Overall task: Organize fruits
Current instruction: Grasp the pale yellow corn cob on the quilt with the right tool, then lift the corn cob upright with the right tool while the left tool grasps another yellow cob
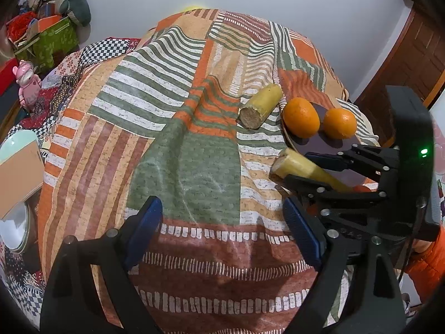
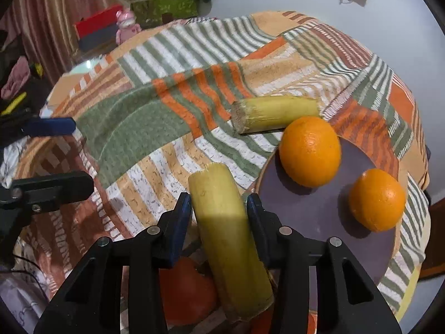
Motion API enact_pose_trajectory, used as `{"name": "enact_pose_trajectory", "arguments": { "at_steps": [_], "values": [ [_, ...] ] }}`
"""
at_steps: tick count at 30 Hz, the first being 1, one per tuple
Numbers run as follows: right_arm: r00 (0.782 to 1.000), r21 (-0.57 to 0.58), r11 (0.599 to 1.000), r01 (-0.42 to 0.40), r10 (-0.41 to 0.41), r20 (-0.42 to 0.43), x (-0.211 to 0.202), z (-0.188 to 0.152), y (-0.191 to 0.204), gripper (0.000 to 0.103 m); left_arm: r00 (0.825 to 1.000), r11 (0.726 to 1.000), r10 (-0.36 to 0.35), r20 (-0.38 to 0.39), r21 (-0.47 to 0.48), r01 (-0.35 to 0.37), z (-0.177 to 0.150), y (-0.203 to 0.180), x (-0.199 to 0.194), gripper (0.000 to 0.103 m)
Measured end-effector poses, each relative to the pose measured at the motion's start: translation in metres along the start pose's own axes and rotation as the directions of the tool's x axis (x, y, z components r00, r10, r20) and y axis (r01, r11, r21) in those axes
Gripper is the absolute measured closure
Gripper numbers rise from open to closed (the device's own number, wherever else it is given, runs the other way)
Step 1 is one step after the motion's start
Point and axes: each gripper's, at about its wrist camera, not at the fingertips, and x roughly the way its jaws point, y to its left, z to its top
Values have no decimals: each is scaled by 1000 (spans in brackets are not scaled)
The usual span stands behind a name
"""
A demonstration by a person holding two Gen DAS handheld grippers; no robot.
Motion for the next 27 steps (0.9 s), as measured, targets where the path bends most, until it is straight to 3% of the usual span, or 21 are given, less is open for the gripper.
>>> {"name": "enact_pose_trajectory", "arguments": {
  "at_steps": [16,27],
  "values": [
    [972,178,981,-78,36,230,-70,0,-36,69,1000,999,11,23,48,-13,17,-25,-2,14],
    [933,278,959,-61,-44,356,-116,-9,-78,69,999,994,17,40,111,-21,54,-48,14,14]
  ]
}}
